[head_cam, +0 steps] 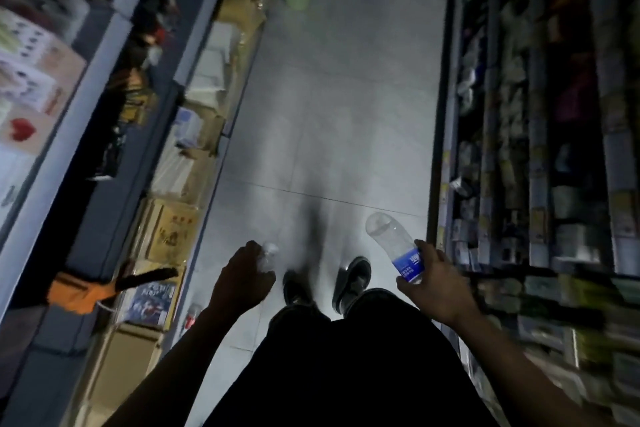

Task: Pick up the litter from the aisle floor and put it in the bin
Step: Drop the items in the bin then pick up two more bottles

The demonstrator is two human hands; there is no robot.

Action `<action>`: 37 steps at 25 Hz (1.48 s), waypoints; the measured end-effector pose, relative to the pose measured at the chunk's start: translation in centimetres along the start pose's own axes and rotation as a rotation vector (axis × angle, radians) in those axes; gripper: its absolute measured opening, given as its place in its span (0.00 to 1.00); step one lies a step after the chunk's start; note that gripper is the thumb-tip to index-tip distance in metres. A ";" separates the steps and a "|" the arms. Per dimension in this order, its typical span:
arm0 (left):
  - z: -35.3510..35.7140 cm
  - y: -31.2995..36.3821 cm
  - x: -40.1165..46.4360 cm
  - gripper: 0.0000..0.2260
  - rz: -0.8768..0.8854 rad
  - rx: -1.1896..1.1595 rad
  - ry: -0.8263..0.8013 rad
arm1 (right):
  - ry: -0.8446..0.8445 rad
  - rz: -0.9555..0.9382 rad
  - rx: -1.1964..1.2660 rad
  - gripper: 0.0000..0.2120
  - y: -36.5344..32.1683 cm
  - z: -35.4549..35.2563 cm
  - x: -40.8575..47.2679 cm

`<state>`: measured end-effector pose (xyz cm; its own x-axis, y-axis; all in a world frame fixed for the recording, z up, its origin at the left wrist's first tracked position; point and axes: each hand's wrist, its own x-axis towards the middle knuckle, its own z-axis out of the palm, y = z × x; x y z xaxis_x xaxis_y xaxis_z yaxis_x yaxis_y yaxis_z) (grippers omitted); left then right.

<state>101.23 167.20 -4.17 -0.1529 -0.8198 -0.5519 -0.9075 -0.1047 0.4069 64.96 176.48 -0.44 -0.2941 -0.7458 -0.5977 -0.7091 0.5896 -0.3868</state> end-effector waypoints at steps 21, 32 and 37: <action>-2.1 8.3 11.4 0.15 -0.283 -0.083 0.068 | -0.056 -0.180 0.107 0.42 -4.7 -12.1 23.1; -17.5 19.5 37.3 0.14 -0.021 -0.002 0.000 | 0.057 0.014 0.091 0.43 -10.3 -22.5 36.6; -23.2 29.6 50.0 0.13 0.131 0.049 0.020 | 0.125 0.149 0.139 0.43 -8.7 -27.9 42.7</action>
<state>75.76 110.05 -2.84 -0.2643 -0.8355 -0.4817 -0.8983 0.0316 0.4382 40.70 130.88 -2.96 -0.4721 -0.6750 -0.5670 -0.5595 0.7265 -0.3990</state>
